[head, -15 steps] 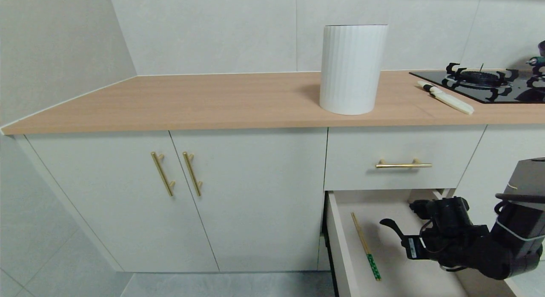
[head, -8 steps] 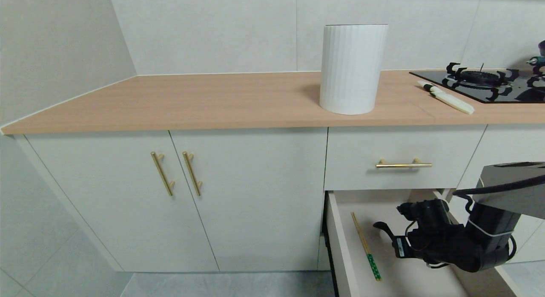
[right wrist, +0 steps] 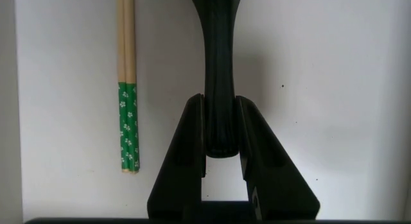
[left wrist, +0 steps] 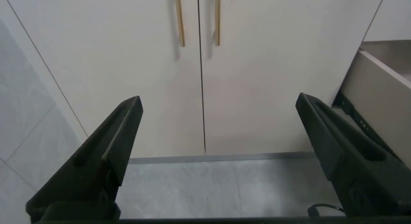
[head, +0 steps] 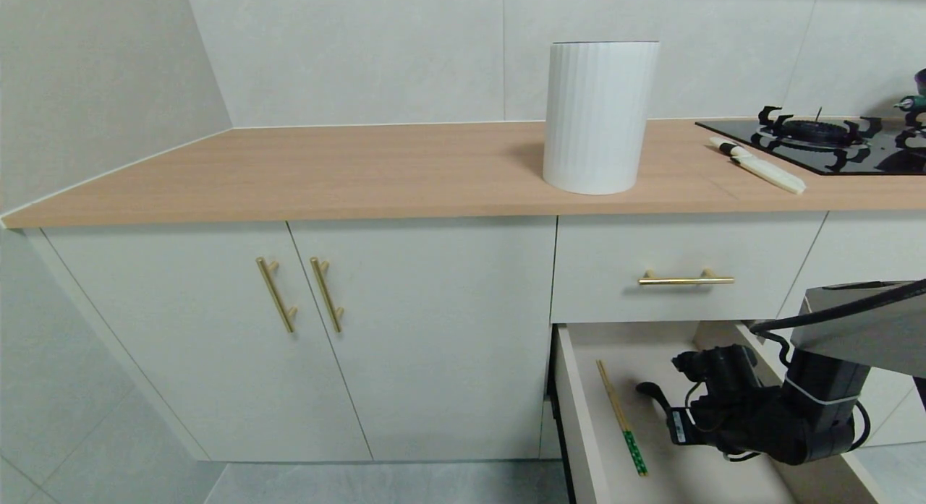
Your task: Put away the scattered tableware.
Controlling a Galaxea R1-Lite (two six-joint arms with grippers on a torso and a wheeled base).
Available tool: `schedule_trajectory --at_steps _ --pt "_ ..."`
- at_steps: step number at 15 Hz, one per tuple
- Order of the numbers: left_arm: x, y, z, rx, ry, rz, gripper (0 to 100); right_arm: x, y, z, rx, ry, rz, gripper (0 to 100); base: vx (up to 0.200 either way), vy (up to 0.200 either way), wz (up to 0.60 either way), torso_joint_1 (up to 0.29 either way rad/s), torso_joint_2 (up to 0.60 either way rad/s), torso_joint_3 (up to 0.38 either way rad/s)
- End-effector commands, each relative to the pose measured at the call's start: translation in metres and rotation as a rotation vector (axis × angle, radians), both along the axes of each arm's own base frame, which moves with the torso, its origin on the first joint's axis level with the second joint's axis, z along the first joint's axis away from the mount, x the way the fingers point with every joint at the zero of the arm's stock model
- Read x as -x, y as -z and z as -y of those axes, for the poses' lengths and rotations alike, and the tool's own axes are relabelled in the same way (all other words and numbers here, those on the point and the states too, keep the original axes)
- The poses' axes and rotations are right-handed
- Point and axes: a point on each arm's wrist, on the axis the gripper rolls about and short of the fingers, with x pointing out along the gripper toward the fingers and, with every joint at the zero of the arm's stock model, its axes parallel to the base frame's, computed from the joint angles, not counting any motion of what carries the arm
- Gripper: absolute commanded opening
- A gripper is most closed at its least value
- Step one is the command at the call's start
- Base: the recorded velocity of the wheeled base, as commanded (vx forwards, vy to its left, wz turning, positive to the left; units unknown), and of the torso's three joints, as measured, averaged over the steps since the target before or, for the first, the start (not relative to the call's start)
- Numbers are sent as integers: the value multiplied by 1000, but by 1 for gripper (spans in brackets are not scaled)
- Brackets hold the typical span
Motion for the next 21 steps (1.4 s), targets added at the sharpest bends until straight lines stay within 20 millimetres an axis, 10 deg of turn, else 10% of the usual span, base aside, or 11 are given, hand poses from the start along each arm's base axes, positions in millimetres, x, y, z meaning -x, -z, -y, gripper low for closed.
schedule_trajectory --at_steps 1,12,21 --pt "0 0 0 0 -1 -1 100 0 0 0 -1 0 0 100 0 0 0 0 0 0" --pt "0 0 0 0 -1 -1 100 9 -20 3 -14 15 31 100 0 0 0 0 0 0" --pt "0 0 0 0 1 -1 100 60 -159 12 -53 14 263 100 0 0 0 0 0 0"
